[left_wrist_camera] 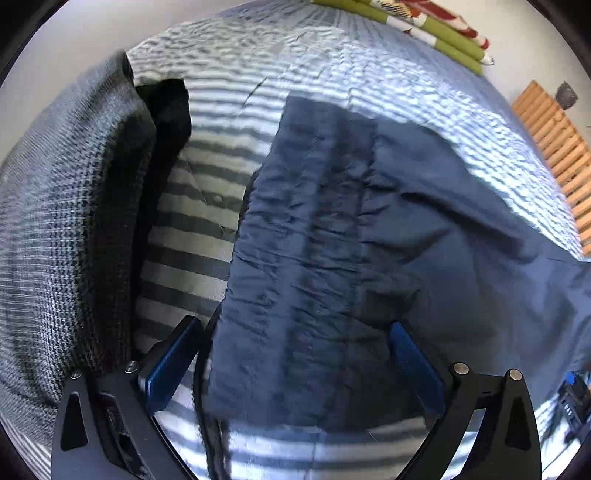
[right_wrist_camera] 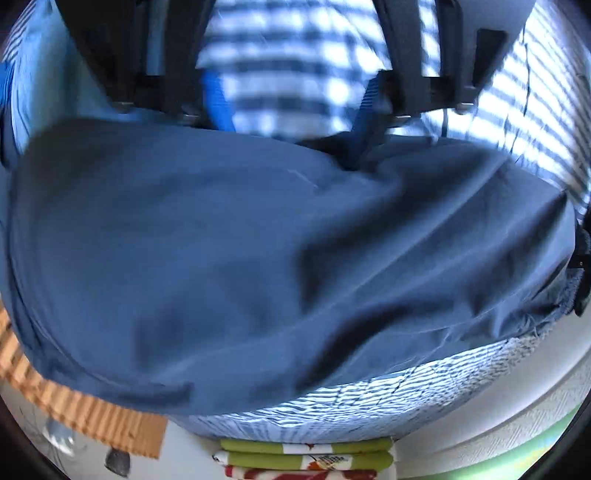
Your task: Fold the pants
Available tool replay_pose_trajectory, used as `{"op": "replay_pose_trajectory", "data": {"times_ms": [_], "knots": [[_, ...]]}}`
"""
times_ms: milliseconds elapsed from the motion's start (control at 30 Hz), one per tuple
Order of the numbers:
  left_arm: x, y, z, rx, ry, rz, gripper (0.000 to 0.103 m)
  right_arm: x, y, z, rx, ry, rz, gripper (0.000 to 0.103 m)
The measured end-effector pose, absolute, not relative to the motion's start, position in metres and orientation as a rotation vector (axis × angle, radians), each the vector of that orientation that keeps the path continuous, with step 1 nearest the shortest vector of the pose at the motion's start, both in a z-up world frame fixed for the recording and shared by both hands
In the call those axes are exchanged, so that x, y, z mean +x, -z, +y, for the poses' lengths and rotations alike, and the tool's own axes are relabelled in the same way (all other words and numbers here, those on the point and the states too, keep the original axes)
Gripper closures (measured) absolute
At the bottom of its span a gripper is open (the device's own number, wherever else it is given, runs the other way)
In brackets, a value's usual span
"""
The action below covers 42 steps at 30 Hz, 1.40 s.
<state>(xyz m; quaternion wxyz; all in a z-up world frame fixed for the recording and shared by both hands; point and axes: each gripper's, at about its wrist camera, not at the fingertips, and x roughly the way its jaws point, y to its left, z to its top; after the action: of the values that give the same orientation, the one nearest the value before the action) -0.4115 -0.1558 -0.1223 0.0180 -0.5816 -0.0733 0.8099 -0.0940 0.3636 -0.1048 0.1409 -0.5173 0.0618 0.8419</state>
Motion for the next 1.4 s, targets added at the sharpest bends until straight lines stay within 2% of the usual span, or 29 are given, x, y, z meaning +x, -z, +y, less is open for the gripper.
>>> {"op": "replay_pose_trajectory", "data": {"times_ms": [33, 67, 100, 167, 300, 467, 567, 700, 833, 900, 933, 1000, 1133, 1200, 1400], "knots": [[-0.412, 0.125, -0.152, -1.804, -2.524, -0.195, 0.012, -0.098, 0.104, 0.362, -1.494, -2.435, 0.191, 0.086], [-0.411, 0.123, -0.147, -1.786, -2.551, -0.142, 0.026, -0.1, 0.102, 0.36, -1.491, -2.438, 0.208, 0.102], [-0.409, 0.121, -0.144, -1.779, -2.552, -0.113, 0.037, -0.1, 0.097, 0.358, -1.493, -2.437, 0.212, 0.102], [-0.406, 0.114, -0.143, -1.774, -2.523, -0.111, 0.047, -0.092, 0.078, 0.359, -1.461, -2.467, 0.245, 0.103], [-0.393, 0.097, -0.146, -1.757, -2.492, -0.107, 0.053, -0.065, 0.022, 0.368, -1.386, -2.563, 0.305, 0.103], [-0.347, 0.069, -0.148, -1.714, -2.446, -0.116, 0.054, -0.036, -0.035, 0.362, -1.31, -2.609, 0.218, 0.103], [-0.312, 0.051, -0.156, -1.706, -2.418, -0.135, 0.054, -0.019, -0.047, 0.358, -1.324, -2.593, 0.195, 0.103], [-0.248, 0.038, -0.167, -1.718, -2.432, -0.131, 0.054, 0.011, -0.036, 0.355, -1.461, -2.547, 0.202, 0.103], [-0.186, 0.068, -0.187, -1.86, -2.297, -0.162, 0.043, 0.023, 0.017, 0.332, -1.724, -2.426, -0.014, 0.102], [-0.168, 0.068, -0.203, -1.829, -2.316, -0.254, 0.041, 0.023, 0.024, 0.325, -1.779, -2.394, -0.058, 0.1], [-0.162, 0.064, -0.212, -1.791, -2.344, -0.294, 0.04, 0.022, 0.021, 0.321, -1.788, -2.4, -0.063, 0.098], [-0.155, 0.056, -0.223, -1.732, -2.356, -0.359, 0.033, 0.021, 0.006, 0.306, -1.789, -2.45, -0.087, 0.086], [-0.147, 0.062, -0.242, -1.675, -2.361, -0.442, 0.031, 0.003, -0.042, 0.251, -1.717, -2.654, -0.202, 0.081], [-0.14, 0.071, -0.238, -1.653, -2.35, -0.496, 0.031, -0.021, -0.058, 0.212, -1.688, -2.769, -0.239, 0.06], [-0.132, 0.09, -0.225, -1.53, -2.254, -0.651, 0.038, -0.124, -0.041, 0.074, -1.775, -3.045, -0.365, 0.058]]}}
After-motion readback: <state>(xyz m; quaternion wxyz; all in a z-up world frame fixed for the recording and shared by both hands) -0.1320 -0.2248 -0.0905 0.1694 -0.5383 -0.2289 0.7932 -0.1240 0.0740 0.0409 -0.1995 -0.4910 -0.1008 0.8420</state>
